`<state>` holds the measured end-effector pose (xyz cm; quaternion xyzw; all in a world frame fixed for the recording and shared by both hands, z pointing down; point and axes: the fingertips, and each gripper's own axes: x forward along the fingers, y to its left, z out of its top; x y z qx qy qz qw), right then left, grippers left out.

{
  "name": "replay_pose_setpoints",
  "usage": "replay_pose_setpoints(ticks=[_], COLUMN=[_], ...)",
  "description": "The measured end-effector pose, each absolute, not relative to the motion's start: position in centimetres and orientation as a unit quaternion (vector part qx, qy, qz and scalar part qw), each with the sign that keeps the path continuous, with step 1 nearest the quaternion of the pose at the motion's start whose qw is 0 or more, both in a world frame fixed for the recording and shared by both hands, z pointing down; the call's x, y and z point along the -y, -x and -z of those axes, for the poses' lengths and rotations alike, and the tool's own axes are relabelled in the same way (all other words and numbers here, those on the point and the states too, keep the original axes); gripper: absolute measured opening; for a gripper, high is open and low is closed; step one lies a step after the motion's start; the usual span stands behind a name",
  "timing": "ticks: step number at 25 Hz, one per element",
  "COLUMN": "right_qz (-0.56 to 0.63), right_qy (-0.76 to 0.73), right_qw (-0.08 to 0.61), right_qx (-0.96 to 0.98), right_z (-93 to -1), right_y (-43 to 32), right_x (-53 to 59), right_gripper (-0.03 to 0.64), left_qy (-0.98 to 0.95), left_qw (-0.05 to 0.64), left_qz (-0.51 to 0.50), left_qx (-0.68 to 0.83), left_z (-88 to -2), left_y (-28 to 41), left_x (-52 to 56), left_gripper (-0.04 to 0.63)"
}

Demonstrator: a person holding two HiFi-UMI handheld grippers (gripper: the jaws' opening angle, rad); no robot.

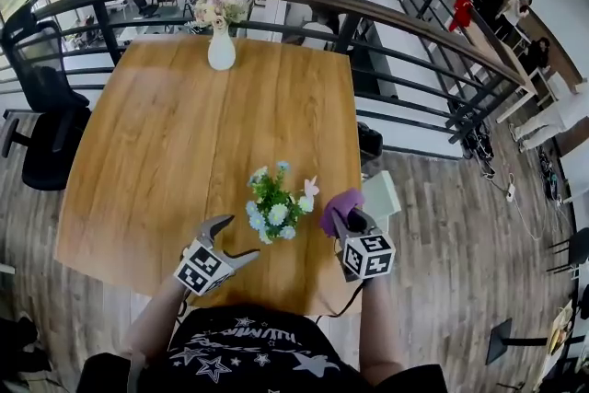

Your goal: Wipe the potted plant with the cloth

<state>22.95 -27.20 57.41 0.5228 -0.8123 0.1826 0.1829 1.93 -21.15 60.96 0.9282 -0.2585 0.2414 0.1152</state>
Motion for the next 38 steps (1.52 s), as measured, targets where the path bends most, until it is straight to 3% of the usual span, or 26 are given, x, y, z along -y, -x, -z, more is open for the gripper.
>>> replay_pose_setpoints(ticks=[8, 27, 38], right_qz=[-0.187, -0.007, 0.049], right_qy=[-0.419, -0.179, -0.152], right_qw=[0.239, 0.366, 0.418], right_qx=[0.856, 0.913, 0.895], right_z=[-61.1, -65.9, -66.8], right_y=[-19.8, -14.1, -13.7], right_x=[28.9, 30.1, 28.1], right_gripper=[0.086, 0.086, 0.083], left_qy=[-0.922, -0.921, -0.920], left_qw=[0.092, -0.010, -0.015], left_qz=[-0.298, -0.332, -0.336], left_qx=[0.229, 0.204, 0.201], left_z=[-64.6, -66.5, -67.1], left_y=[-3.7, -6.0, -6.4], left_x=[23.5, 25.9, 26.0], left_gripper=[0.454, 0.453, 0.449])
